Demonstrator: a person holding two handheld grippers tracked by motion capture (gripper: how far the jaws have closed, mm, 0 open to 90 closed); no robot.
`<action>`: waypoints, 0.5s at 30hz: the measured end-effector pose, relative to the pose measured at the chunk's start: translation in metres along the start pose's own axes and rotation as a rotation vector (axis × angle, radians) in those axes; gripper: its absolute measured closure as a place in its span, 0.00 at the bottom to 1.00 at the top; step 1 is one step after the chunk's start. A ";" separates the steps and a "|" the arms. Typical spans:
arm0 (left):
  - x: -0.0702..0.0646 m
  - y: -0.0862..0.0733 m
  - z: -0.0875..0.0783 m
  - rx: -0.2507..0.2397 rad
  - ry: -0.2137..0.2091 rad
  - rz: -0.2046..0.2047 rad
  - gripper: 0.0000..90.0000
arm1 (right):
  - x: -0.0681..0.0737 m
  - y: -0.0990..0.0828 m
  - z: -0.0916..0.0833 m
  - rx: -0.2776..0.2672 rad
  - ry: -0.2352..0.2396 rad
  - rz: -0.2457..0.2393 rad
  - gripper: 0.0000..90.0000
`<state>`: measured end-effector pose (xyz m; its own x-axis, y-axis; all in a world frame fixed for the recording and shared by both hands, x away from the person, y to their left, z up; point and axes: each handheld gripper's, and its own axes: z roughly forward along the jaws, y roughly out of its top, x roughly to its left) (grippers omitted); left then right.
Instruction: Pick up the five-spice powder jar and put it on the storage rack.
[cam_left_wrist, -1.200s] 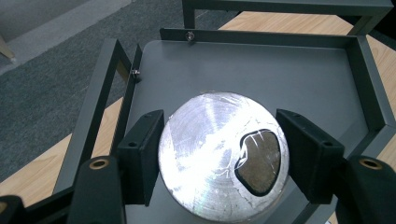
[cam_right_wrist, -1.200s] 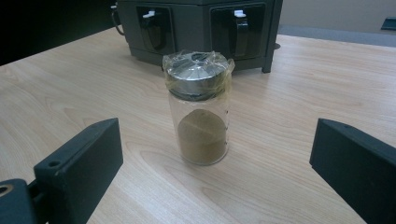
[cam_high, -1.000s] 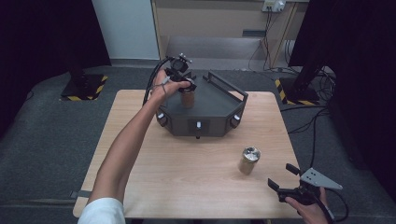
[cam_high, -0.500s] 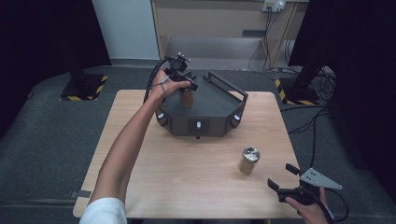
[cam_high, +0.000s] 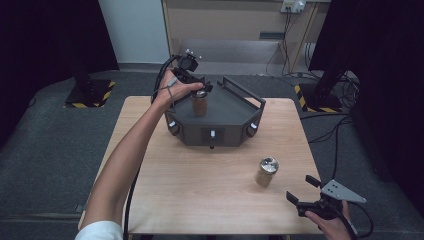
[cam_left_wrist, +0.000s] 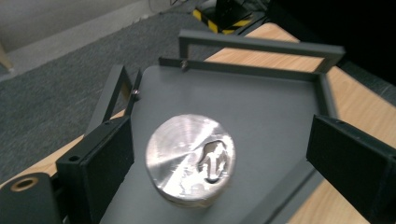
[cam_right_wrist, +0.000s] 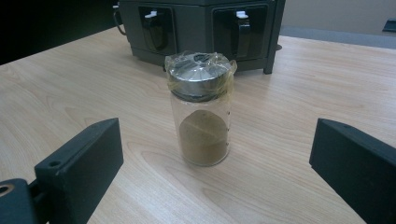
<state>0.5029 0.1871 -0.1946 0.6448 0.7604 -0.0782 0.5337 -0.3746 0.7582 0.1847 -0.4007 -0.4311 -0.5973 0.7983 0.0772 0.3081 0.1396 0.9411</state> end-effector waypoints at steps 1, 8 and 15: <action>-0.001 -0.001 -0.007 -0.022 -0.025 -0.010 0.07 | 0.000 0.000 0.000 0.000 0.000 -0.001 0.04; -0.008 -0.009 -0.024 -0.078 -0.064 0.017 0.07 | 0.000 0.000 0.000 0.000 -0.002 -0.003 0.04; -0.015 -0.020 -0.049 -0.125 -0.082 0.048 0.07 | 0.000 0.001 0.000 0.000 -0.001 -0.006 0.04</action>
<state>0.4554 0.2094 -0.1770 0.7133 0.6952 -0.0889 0.4322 -0.3366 0.8366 0.1850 -0.4001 -0.4307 -0.5989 0.7977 0.0709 0.3046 0.1450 0.9414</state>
